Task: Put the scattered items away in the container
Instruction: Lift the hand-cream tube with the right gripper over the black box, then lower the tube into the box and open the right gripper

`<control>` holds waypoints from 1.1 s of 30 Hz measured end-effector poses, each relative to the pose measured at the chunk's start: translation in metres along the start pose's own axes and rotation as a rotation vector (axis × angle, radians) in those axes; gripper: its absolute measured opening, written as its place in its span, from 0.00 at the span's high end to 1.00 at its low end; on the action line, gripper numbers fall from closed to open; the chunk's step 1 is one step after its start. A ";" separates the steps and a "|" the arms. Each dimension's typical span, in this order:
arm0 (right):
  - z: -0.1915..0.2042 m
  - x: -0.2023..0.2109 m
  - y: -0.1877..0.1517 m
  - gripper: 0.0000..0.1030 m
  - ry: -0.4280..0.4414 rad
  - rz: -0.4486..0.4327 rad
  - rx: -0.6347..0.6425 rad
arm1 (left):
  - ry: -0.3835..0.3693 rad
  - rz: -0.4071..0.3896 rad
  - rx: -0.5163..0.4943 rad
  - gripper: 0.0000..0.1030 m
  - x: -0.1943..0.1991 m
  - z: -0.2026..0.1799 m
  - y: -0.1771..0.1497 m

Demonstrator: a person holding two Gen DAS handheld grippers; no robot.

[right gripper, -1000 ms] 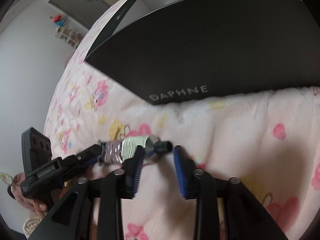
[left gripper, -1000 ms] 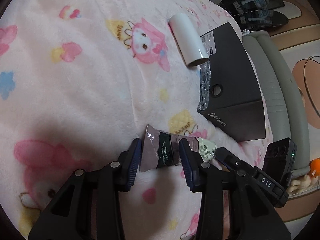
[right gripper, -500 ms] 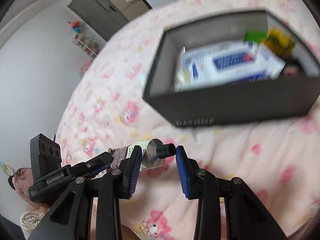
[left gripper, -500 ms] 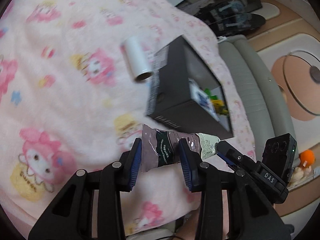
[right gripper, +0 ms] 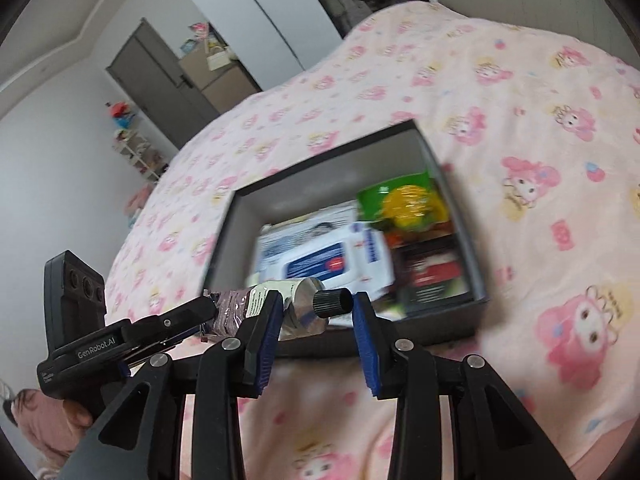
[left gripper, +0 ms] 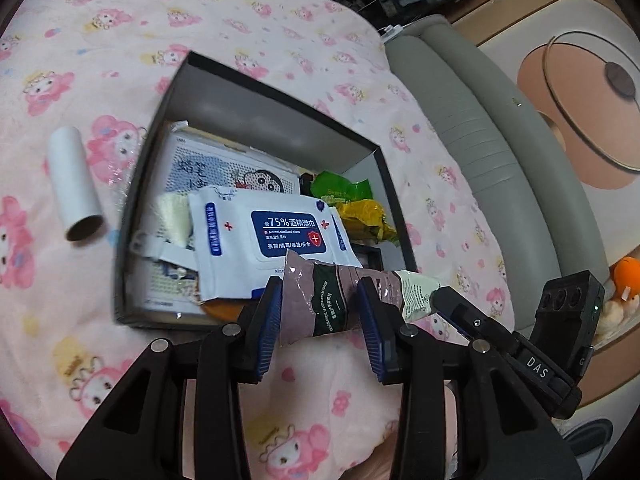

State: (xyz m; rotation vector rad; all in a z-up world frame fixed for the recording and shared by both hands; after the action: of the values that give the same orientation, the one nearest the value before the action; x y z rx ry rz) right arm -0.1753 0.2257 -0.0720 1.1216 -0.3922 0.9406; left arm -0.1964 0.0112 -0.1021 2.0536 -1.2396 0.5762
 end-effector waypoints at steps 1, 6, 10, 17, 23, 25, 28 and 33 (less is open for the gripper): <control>-0.006 -0.005 0.002 0.69 -0.005 0.010 -0.007 | 0.010 0.008 0.009 0.64 -0.007 0.000 0.001; -0.026 -0.027 0.007 0.69 -0.038 0.053 -0.017 | 0.109 0.033 -0.023 0.64 -0.029 -0.002 0.002; -0.027 -0.034 0.005 0.68 -0.114 0.062 0.027 | 0.145 0.066 -0.101 0.62 -0.037 -0.017 -0.004; -0.017 -0.023 -0.002 0.68 -0.150 0.017 0.059 | 0.162 0.044 -0.104 0.62 -0.030 -0.015 -0.011; 0.005 -0.017 -0.006 0.68 -0.125 0.034 0.087 | 0.139 0.019 -0.099 0.62 -0.004 -0.014 -0.016; 0.019 -0.013 -0.005 0.67 -0.113 0.026 0.108 | 0.146 0.010 -0.117 0.62 0.007 -0.015 -0.019; 0.041 -0.010 -0.003 0.66 -0.103 0.021 0.150 | 0.162 -0.008 -0.147 0.62 0.023 -0.015 -0.023; 0.078 -0.012 -0.005 0.66 -0.098 0.029 0.227 | 0.175 -0.044 -0.163 0.60 0.051 -0.007 -0.027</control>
State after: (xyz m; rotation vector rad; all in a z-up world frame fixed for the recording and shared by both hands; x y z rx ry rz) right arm -0.1647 0.1500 -0.0505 1.3762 -0.3889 0.9754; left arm -0.1496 -0.0054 -0.0713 1.8492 -1.0991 0.6002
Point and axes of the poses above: each gripper's, at about its wrist camera, not at the fingertips, and x roughly against the way its jaws point, z to its left, y to its top, the point moved 3 cm from there along -x, roughly the way its jaws point, and after that the axes turned 5 degrees about x, right-handed, at the moved point
